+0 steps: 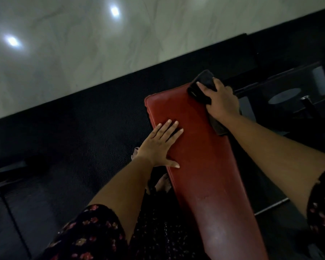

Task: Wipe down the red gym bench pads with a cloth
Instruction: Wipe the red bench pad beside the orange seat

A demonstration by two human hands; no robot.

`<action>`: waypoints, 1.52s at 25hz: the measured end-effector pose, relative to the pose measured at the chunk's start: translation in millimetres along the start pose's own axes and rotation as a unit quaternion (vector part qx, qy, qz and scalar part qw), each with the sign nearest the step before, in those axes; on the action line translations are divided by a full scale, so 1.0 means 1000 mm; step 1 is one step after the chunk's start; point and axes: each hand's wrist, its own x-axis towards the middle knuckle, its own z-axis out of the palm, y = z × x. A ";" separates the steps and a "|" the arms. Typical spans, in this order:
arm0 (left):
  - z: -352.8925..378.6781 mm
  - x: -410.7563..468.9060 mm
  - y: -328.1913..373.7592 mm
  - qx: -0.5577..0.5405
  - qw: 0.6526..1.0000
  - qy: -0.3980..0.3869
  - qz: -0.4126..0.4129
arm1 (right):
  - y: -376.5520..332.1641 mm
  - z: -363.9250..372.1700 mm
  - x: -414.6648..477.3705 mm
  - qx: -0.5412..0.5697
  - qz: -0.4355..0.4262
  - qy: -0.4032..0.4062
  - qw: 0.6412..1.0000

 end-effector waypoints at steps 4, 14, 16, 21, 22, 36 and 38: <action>0.006 -0.010 0.000 -0.022 0.996 0.088 0.000 | -0.076 -0.017 0.018 -0.093 -0.207 0.000 0.974; 0.008 -0.014 -0.018 0.002 0.996 0.086 -0.004 | -0.081 -0.026 0.047 -0.102 -0.177 -0.036 0.978; 0.000 -0.002 -0.029 0.012 0.994 0.109 0.007 | -0.035 -0.031 0.052 -0.071 -0.101 -0.055 0.991; -0.033 0.057 -0.024 -0.010 0.991 0.136 0.006 | 0.051 -0.016 0.040 0.325 0.174 -0.129 0.921; -0.039 0.070 -0.017 -0.021 0.990 0.138 0.007 | 0.061 -0.011 0.028 0.381 0.212 -0.141 0.889; -0.036 0.131 0.044 -0.005 0.988 0.099 -0.115 | 0.072 0.025 0.014 0.426 0.100 -0.095 0.894; -0.038 0.130 0.044 0.001 0.990 0.084 -0.117 | 0.080 0.038 -0.016 0.418 0.097 -0.107 0.897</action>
